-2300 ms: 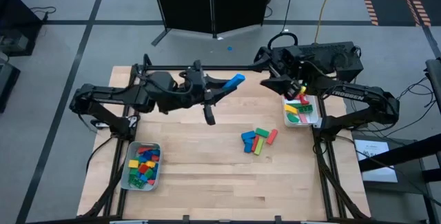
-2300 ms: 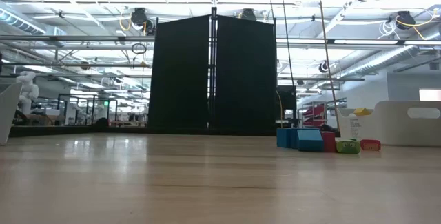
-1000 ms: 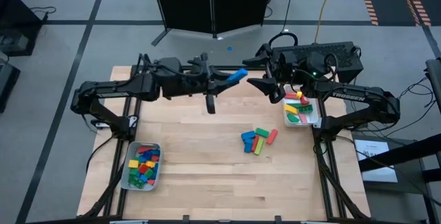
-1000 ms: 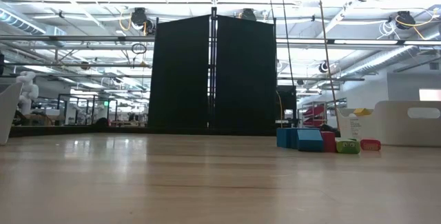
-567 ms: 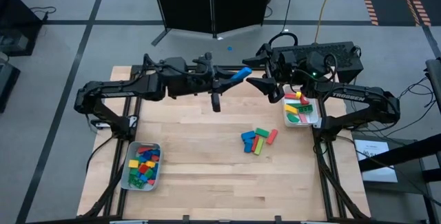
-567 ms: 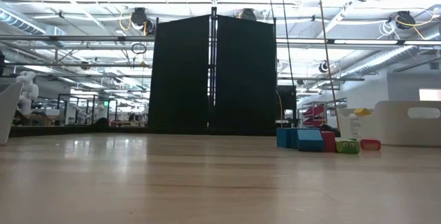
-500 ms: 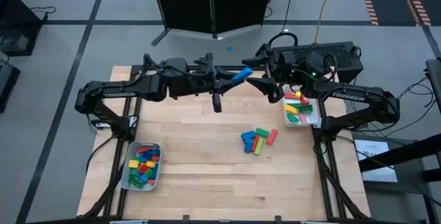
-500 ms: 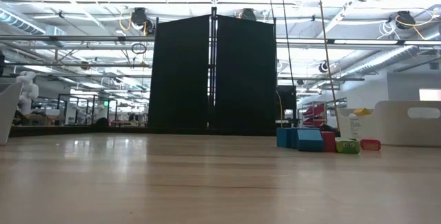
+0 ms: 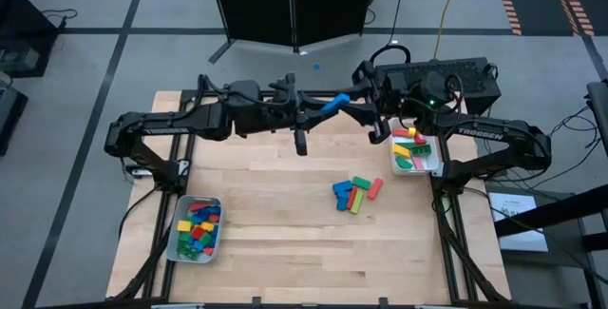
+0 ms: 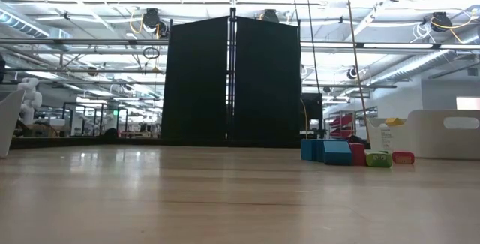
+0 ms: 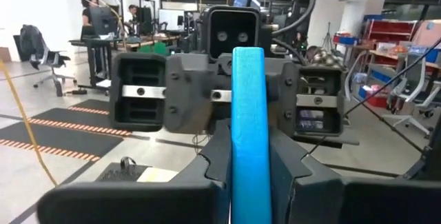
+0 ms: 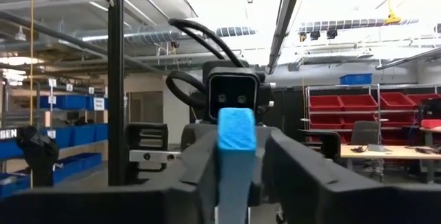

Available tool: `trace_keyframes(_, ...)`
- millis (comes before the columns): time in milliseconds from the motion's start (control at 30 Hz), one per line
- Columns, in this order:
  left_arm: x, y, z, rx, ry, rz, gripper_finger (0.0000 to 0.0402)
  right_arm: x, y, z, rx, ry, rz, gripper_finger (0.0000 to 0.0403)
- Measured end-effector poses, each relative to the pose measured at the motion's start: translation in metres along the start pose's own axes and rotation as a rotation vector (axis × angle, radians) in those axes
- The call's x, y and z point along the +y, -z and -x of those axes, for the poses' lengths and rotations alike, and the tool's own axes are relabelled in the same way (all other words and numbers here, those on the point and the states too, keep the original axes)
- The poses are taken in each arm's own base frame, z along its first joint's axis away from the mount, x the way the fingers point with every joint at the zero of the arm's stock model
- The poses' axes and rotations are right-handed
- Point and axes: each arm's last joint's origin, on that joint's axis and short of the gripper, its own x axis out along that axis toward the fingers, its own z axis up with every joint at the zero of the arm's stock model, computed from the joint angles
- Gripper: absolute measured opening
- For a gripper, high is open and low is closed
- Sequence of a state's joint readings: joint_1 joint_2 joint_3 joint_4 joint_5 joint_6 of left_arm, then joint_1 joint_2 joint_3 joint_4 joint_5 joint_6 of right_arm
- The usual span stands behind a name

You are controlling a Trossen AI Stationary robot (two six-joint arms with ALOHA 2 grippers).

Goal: Sort blocks by size
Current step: Put the blue block into the white bin

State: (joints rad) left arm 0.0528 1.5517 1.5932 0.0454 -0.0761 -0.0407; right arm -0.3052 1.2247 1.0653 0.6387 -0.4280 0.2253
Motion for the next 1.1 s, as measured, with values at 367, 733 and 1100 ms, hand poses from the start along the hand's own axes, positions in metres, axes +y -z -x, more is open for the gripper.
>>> trace_keyframes(367,0.0,0.0,0.0,0.005,-0.002,-0.005,0.0041,0.0,0.0,0.0,0.003,-0.011,0.021,0.0039)
trace_keyframes(733,0.002,0.012,0.001,0.123,-0.064,-0.004,0.019,0.001,-0.011,0.004,-0.071,0.036,0.018,0.0039)
trace_keyframes(1100,0.009,0.039,0.01,0.399,-0.283,-0.025,0.0273,-0.021,-0.003,0.073,0.375,1.139,0.038,0.0039)
